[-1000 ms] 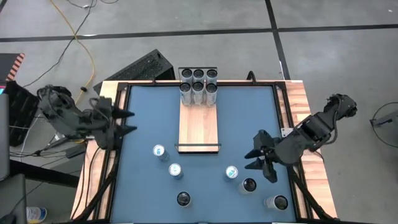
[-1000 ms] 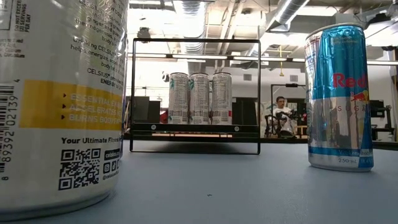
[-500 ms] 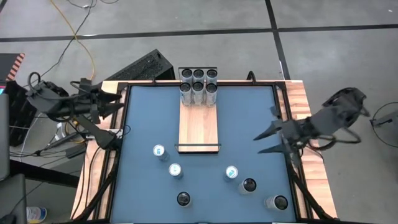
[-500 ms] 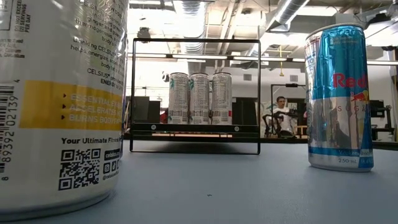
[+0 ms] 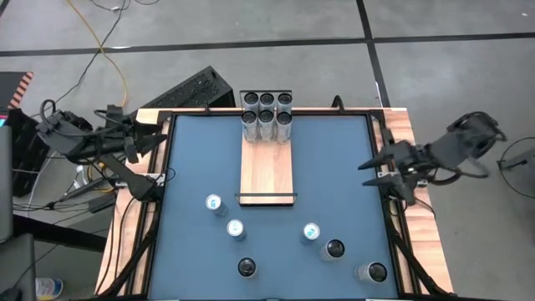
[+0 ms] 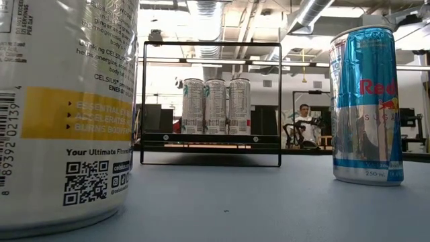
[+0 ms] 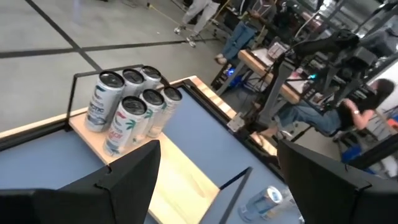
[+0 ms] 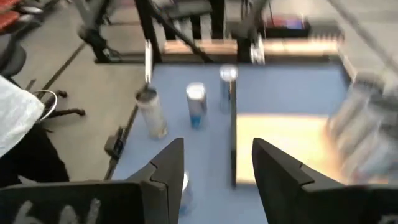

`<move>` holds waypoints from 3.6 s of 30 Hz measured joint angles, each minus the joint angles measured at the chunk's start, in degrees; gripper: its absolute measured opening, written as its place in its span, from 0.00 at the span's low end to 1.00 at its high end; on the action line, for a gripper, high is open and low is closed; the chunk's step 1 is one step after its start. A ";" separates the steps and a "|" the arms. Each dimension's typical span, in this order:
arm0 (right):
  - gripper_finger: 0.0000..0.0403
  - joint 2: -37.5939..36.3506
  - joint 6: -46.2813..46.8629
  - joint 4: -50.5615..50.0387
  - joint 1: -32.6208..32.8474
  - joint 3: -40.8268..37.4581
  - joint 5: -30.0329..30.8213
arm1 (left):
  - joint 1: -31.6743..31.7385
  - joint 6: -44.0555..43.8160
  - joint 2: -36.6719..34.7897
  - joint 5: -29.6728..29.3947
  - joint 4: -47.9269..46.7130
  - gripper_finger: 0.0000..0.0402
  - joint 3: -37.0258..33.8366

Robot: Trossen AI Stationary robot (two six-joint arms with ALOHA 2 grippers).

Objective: Place canned beverage on shelf
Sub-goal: Put the center white-yellow soda can on the shelf

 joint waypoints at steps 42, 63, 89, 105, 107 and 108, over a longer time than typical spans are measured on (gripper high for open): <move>0.93 31.18 15.19 -6.22 -1.32 -4.12 -25.12 | 0.00 -3.11 0.00 1.79 -5.64 0.77 -3.89; 0.93 36.20 19.27 -4.49 4.38 -4.12 -17.58 | 0.00 -4.28 0.00 1.90 -7.18 0.77 -3.89; 0.87 40.29 20.32 -2.77 6.52 -5.34 -18.07 | -0.01 -6.52 0.02 3.12 -8.85 0.77 -3.89; 0.52 39.93 31.29 -5.17 3.87 -6.85 -19.20 | 0.00 -7.02 0.02 4.07 -8.83 0.77 -3.87; 0.51 39.73 34.81 -6.58 3.53 -6.85 -19.25 | -0.01 -7.02 0.02 3.95 -8.83 0.77 -3.87; 0.51 39.68 36.39 -7.87 3.33 -6.85 -19.18 | -0.01 -7.00 0.02 3.78 -8.83 0.77 -3.87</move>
